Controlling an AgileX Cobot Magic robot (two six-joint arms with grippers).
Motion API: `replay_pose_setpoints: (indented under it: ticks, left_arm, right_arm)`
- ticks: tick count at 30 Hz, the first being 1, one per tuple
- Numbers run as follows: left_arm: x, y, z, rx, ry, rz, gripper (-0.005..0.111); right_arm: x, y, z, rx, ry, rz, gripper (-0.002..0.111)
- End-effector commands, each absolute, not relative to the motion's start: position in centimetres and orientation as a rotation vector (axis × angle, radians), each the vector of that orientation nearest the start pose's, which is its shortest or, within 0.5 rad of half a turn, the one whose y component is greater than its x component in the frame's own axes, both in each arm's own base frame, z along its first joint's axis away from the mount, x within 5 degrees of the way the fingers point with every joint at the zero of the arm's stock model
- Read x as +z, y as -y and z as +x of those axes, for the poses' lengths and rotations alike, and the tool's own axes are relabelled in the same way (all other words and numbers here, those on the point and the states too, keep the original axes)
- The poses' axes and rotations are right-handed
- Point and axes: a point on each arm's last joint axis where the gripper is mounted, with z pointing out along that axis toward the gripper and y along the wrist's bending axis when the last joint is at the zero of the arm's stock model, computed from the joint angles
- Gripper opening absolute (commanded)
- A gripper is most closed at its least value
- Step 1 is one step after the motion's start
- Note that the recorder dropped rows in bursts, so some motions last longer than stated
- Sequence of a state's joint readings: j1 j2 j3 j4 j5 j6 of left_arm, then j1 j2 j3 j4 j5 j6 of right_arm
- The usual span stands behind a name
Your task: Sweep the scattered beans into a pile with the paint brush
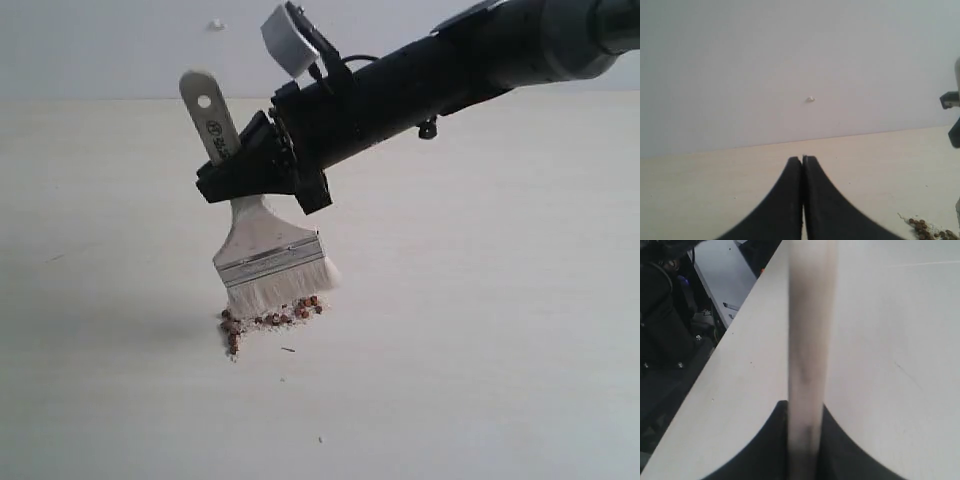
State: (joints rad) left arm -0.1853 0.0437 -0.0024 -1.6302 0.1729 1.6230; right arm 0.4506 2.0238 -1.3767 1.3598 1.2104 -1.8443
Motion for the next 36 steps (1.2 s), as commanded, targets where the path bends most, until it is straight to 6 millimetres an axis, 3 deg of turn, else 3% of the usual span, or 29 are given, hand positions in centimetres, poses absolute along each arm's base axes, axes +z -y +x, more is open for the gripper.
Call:
replay_pose_setpoints:
  ticks: [1, 5, 8, 12, 16, 22, 27, 33, 36]
  left_arm:
    - [21.2, 2.6, 5.4, -0.287, -1.493, 0.277, 0.0]
    - [21.2, 2.6, 5.4, -0.287, -1.493, 0.277, 0.0]
    - [21.2, 2.6, 5.4, -0.287, -1.493, 0.277, 0.0]
    - [21.2, 2.6, 5.4, -0.287, -1.493, 0.277, 0.0]
    - [21.2, 2.6, 5.4, -0.287, -1.493, 0.277, 0.0]
    - [21.2, 2.6, 5.4, -0.287, -1.493, 0.277, 0.0]
    - [21.2, 2.6, 5.4, -0.287, -1.493, 0.277, 0.0]
    - [21.2, 2.6, 5.4, -0.287, -1.493, 0.277, 0.0]
    - [21.2, 2.6, 5.4, -0.287, -1.493, 0.277, 0.0]
  right_arm:
    - [23.4, -27.4, 29.4, 1.393, -1.489, -1.543, 0.0]
    - [20.2, -31.1, 27.2, 1.232, -1.632, -1.292, 0.0]
    - [18.8, -32.7, 25.0, 1.088, -1.607, -1.418, 0.0]
    - [18.1, -33.8, 24.1, 0.978, -1.679, -1.422, 0.0]
    - [18.0, -33.6, 24.7, 0.854, -1.767, -1.362, 0.0]
    - [20.5, -33.4, 24.3, 0.884, -1.749, -1.303, 0.0]
    - [22.0, -33.0, 24.4, 0.923, -1.846, -1.148, 0.0]
    - [24.6, -30.8, 26.1, 0.677, -1.946, -0.865, 0.0]
    - [26.3, -30.1, 26.0, 0.618, -1.953, -0.749, 0.0]
